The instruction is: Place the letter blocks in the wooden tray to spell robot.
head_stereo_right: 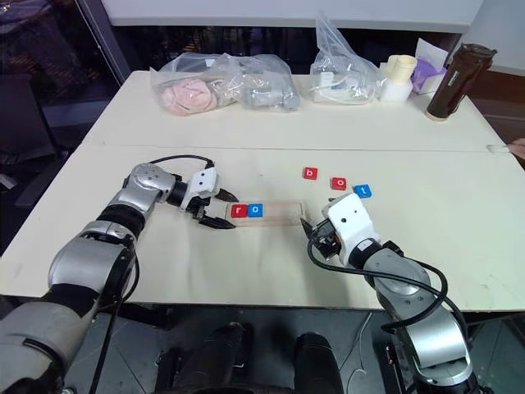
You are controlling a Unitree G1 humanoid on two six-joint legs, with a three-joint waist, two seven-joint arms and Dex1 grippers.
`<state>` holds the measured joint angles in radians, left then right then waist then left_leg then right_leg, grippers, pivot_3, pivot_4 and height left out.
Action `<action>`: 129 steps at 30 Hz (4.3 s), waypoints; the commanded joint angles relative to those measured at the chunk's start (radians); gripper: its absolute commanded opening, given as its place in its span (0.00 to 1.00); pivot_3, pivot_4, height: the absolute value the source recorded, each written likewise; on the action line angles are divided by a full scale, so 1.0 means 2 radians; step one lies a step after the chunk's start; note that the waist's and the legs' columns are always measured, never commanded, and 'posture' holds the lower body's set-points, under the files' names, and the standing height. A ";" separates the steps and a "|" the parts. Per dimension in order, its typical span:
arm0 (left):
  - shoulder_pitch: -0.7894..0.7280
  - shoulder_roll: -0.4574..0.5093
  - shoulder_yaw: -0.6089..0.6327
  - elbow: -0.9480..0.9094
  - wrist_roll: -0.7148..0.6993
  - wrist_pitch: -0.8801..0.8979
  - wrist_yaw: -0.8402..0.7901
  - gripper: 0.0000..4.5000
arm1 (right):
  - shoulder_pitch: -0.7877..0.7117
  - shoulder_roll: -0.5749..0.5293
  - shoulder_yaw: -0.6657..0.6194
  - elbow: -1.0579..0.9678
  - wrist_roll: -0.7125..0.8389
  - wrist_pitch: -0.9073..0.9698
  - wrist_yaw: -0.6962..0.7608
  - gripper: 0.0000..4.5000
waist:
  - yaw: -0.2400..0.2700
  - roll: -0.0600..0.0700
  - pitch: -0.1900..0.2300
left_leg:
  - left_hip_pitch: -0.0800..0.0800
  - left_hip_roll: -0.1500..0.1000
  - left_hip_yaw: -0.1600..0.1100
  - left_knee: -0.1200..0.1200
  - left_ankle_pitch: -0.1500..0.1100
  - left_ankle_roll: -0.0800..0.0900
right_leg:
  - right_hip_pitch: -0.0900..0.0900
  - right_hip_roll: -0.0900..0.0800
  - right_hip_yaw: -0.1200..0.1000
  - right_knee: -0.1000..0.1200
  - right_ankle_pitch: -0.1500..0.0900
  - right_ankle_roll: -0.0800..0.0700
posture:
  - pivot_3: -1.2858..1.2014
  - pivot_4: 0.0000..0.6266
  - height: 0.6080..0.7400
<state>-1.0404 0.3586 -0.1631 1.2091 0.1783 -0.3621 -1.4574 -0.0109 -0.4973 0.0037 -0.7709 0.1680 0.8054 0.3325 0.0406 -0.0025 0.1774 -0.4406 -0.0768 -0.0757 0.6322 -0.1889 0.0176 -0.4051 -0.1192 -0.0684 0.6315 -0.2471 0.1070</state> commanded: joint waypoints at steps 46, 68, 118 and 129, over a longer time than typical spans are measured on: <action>0.173 0.003 -0.130 -0.474 -0.015 0.343 0.089 0.99 | -0.014 0.008 0.006 0.009 -0.016 -0.021 -0.009 0.83 | -0.001 0.000 0.000 | 0.000 0.000 0.000 0.000 0.000 0.000 | 0.000 0.000 0.001 0.000 0.000 0.000 | 0.52 0.24 0.88; 0.257 0.137 -0.029 -0.562 -0.156 0.345 0.056 0.99 | -0.121 0.032 0.006 0.099 -0.010 0.003 -0.010 0.83 | -0.028 0.001 0.001 | 0.004 0.002 -0.001 -0.003 0.000 0.000 | -0.001 0.002 0.005 0.000 0.000 -0.004 | 0.52 0.24 0.88; 0.317 0.120 0.084 -0.762 -0.341 0.484 0.270 1.00 | -0.509 0.240 -0.020 0.732 -0.075 -0.046 -0.233 0.26 | -0.031 0.002 0.002 | 0.002 0.001 0.001 -0.007 0.005 -0.008 | -0.009 0.004 0.008 0.009 0.002 -0.005 | 0.52 0.24 0.88; 0.314 0.128 0.050 -0.739 -0.337 0.468 0.223 1.00 | -0.297 0.110 -0.049 0.164 -0.031 0.349 -0.136 0.26 | -0.026 0.002 0.002 | 0.002 0.001 0.002 -0.008 0.005 -0.007 | -0.010 0.004 0.008 0.008 0.001 -0.005 | 0.52 0.24 0.88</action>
<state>-0.4037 0.6033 -0.0580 -0.2601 -0.5008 0.6008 -0.9854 -0.6108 -0.2646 -0.0654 -0.2974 0.0810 1.3893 0.0346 -0.0110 0.0010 0.1811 -0.4373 -0.0750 -0.0724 0.6156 -0.1790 0.0027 -0.4248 -0.1120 -0.0518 0.6474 -0.2448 0.0963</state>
